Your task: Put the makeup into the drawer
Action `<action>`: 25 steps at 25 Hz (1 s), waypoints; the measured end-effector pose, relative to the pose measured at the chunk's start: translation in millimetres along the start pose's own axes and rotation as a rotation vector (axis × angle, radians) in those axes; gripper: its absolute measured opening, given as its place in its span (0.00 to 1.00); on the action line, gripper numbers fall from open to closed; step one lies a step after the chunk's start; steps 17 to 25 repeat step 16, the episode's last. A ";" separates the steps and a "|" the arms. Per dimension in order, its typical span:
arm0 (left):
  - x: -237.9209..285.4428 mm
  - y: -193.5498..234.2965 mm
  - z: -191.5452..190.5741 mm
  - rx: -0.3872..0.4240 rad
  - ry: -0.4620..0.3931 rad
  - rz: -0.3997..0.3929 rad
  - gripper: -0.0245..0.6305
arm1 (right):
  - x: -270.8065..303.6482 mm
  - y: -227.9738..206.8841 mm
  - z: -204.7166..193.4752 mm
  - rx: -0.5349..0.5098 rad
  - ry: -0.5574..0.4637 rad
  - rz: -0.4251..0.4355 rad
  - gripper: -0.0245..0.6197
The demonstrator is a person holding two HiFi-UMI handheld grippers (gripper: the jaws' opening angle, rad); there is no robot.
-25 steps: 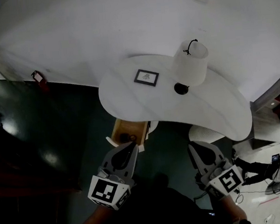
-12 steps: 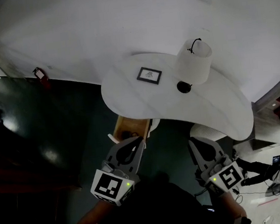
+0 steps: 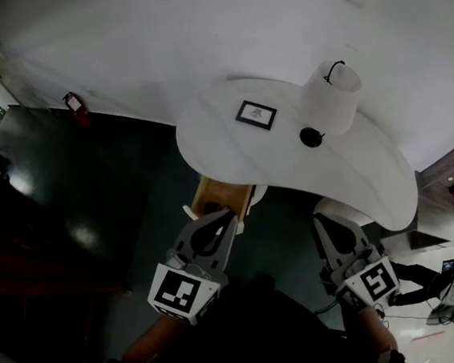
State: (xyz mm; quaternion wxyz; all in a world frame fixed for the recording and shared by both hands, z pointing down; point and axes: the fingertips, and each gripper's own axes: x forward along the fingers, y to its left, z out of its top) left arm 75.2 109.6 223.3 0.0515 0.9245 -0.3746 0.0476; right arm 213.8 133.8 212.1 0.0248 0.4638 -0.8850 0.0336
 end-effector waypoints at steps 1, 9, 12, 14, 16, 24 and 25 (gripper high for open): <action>-1.5 1.0 -1.4 0.000 0.005 -0.003 0.05 | 1.2 1.4 0.4 -0.001 0.000 0.001 0.06; -7.8 4.6 -3.9 0.000 0.012 0.001 0.05 | 6.3 10.3 -3.3 0.000 0.006 0.016 0.06; -7.3 6.4 0.7 0.001 -0.004 0.005 0.05 | 8.6 12.2 -6.5 0.006 0.011 0.020 0.06; -8.3 8.4 0.1 -0.006 -0.002 0.010 0.05 | 10.1 13.8 -7.4 0.008 0.013 0.021 0.06; -9.7 10.7 -3.7 -0.012 0.012 0.014 0.05 | 11.9 15.1 -7.9 0.010 0.015 0.023 0.06; -9.7 10.7 -3.7 -0.012 0.012 0.014 0.05 | 11.9 15.1 -7.9 0.010 0.015 0.023 0.06; -9.7 10.7 -3.7 -0.012 0.012 0.014 0.05 | 11.9 15.1 -7.9 0.010 0.015 0.023 0.06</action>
